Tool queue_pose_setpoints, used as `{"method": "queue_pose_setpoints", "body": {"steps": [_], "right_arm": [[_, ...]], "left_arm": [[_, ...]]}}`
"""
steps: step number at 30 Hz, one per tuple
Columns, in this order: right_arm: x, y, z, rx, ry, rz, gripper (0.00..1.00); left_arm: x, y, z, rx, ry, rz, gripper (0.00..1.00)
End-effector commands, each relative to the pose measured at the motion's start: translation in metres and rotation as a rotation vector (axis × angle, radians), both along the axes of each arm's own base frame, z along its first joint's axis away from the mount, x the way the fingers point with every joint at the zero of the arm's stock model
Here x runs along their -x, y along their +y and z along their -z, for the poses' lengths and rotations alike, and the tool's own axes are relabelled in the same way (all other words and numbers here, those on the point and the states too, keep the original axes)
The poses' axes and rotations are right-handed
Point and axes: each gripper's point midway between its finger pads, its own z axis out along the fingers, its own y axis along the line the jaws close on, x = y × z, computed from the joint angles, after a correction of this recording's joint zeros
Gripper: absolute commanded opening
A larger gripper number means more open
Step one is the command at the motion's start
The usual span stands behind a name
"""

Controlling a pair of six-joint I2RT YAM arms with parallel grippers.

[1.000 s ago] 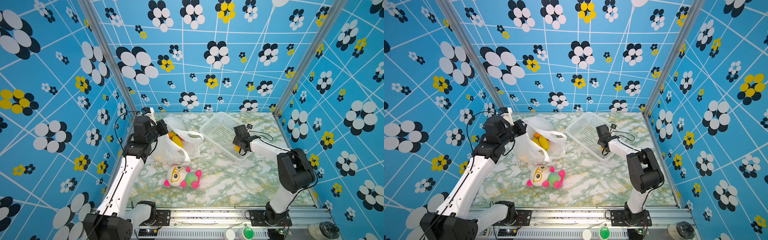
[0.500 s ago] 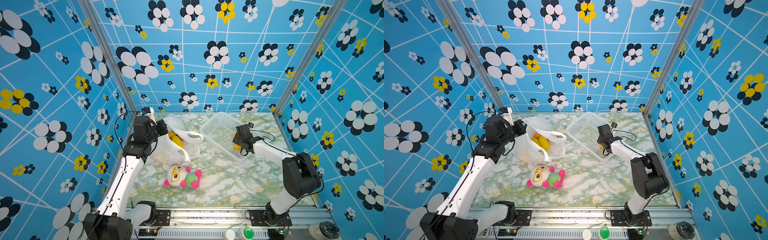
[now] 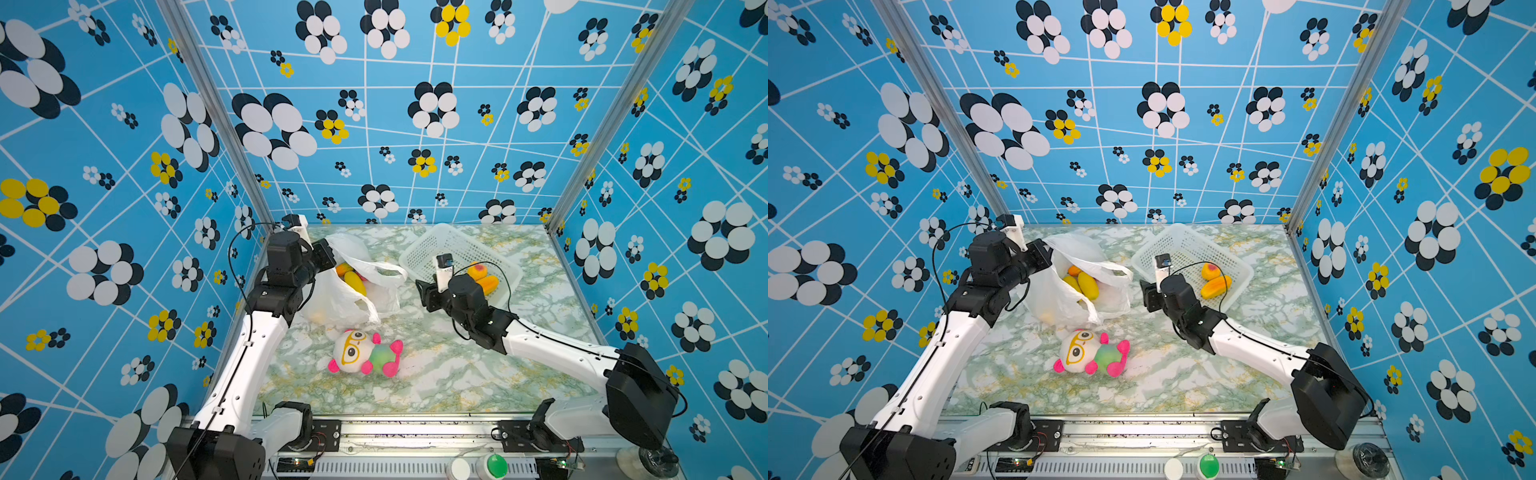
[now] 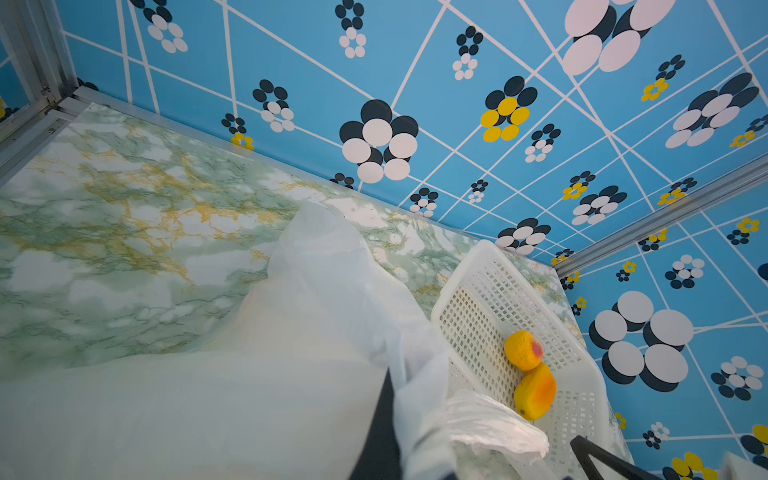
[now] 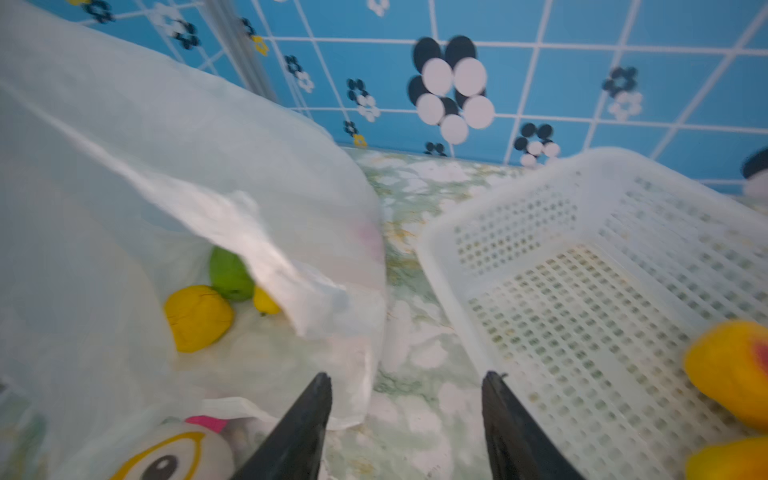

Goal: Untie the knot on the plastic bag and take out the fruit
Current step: 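Move the right gripper back into the bag above the remaining fruit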

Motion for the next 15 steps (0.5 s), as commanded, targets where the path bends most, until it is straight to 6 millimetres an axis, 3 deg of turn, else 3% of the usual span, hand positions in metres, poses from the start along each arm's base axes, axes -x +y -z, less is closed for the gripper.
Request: {"method": "queue_pose_setpoints", "body": {"steps": [1,3,5,10,12,15], "right_arm": [[0.015,0.062,-0.022,-0.120,-0.124,-0.192,0.54],[0.025,0.095,-0.015,-0.077,-0.129,-0.292,0.49],[0.028,0.113,-0.006,-0.041,-0.130,-0.335,0.44],[0.050,0.131,0.024,-0.088,-0.033,-0.468,0.40],[0.050,0.130,0.031,-0.110,-0.016,-0.443,0.41],[0.055,0.147,0.043,-0.091,0.012,-0.508,0.42]], "left_arm": [[-0.001,-0.005,0.005,-0.005,-0.003,0.028,0.00],[0.000,-0.007,0.001,-0.006,-0.009,0.040,0.00],[0.002,-0.006,0.001,-0.005,-0.012,0.035,0.00],[0.002,-0.009,0.005,0.011,0.000,0.043,0.00],[0.003,-0.013,0.000,0.021,-0.003,0.068,0.00],[0.003,-0.015,-0.003,0.027,-0.017,0.079,0.00]]}}
